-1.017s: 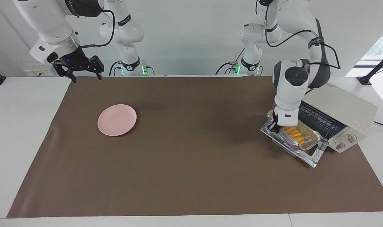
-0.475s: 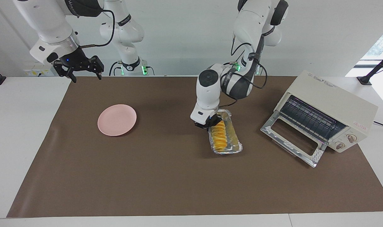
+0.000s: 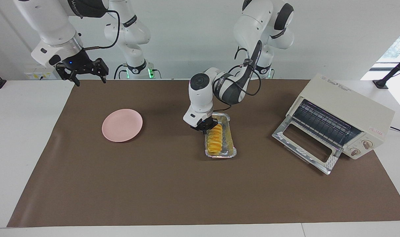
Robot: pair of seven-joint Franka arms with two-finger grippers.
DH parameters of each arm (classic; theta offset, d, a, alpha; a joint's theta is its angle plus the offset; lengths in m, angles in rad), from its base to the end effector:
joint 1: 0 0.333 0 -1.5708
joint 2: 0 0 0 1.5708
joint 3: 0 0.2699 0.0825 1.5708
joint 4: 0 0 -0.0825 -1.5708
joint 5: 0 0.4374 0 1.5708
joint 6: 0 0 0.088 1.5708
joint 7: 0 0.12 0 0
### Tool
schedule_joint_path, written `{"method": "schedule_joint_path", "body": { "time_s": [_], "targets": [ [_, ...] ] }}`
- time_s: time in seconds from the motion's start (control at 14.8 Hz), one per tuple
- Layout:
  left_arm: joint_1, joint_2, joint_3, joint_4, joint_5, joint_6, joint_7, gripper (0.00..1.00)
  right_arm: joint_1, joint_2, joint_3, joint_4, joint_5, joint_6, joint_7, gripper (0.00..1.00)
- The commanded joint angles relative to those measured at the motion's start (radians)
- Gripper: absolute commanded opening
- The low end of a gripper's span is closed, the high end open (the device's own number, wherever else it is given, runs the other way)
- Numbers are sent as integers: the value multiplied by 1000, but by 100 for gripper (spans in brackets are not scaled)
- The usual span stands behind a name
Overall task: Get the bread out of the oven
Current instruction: 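Pull the foil tray out of the oven with the left gripper, then reach the right gripper to the foil tray and grasp its rim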
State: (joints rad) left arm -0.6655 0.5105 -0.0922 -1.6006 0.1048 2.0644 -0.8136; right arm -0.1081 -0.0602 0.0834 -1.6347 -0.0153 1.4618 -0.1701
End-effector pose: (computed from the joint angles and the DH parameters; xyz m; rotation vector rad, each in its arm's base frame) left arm 0.5191 -0.4756 0.2513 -3.0780 -0.0229 -0.0022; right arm 0.5776 -0.0152 0.5590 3.1192 0.2252 -0.1790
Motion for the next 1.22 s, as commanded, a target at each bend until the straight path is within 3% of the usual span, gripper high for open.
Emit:
{"method": "schedule_joint_path", "body": {
  "time_s": [0.0,0.07,0.27,0.47,0.61,0.88,1.15],
  "targets": [
    [-5,-3,17,43,-36,-50,-50,71,-9,-12,7,-5,-11,-11,-16,100],
    [-3,-7,19,63,-36,-69,-55,100,-9,-12,7,-5,-9,-11,-16,100],
    [78,-108,29,65,-72,-101,-42,100,-9,-12,7,-5,-11,-11,-16,100],
    [193,-234,29,64,-91,-269,25,100,-9,-12,7,-4,-11,-11,-16,100],
    [367,-302,29,54,-91,-377,197,100,-19,-12,4,-4,-9,-12,-16,100],
    [621,-391,29,45,-91,-550,578,100,-19,-12,1,-4,-9,-44,-26,100],
    [656,-524,32,-31,-91,-667,668,100,-4,-21,5,-23,15,-16,-14,100]
  ]
}}
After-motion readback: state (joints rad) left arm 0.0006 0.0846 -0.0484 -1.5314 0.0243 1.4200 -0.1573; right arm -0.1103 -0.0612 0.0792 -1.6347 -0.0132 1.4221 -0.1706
